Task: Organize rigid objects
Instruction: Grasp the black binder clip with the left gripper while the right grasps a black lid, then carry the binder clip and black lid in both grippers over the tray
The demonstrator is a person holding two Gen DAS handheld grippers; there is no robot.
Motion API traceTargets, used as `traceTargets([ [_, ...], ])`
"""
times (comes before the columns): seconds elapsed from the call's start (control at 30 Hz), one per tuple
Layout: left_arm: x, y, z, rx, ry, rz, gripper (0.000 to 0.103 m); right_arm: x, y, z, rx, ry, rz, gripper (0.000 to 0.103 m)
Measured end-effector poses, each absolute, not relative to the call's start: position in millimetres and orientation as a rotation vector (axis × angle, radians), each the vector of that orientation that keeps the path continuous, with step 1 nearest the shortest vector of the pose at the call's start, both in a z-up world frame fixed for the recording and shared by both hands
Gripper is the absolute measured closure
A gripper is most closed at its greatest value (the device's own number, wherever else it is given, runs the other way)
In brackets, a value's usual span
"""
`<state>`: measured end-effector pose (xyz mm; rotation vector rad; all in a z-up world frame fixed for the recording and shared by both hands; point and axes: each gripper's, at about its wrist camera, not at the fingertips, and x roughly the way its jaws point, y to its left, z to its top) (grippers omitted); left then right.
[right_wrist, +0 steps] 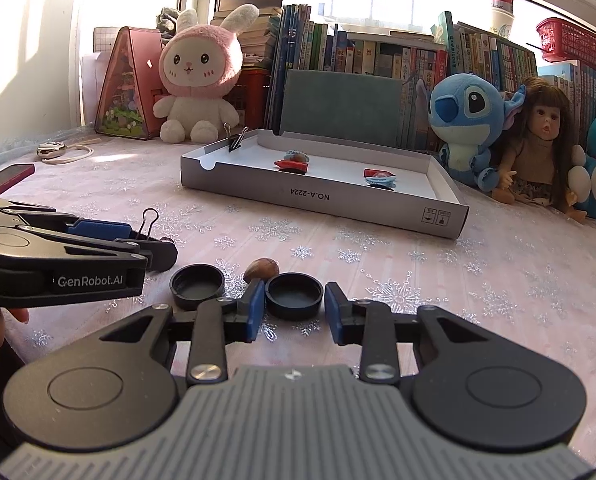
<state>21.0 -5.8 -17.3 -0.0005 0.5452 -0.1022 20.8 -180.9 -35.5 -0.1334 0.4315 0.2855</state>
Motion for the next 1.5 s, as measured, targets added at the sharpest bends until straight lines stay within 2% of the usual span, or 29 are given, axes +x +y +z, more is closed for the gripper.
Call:
traceTargets([
  [0.07,20.9,-5.6,-15.8,-0.002,0.549,-0.104,0.073,20.7,-180.6,-35.0,-0.130,0.431,0.286,0.065],
  [0.67,45.0,-7.2,15.0,-0.021,0.538,-0.133,0.074,38.6,-201.6,-11.9,-0.044,0.427,0.206,0.066],
  [1.17,131.2,-9.0,68.3,-0.089,0.567,-0.191,0.074,109.2,-220.6,38.5,0.006,0.492,0.177,0.066],
  [1.5,218.1,-14.7,52.7,-0.191,0.799,-0.241,0.074,181.7,-227.7,45.2,0.027,0.684,0.187,0.066],
])
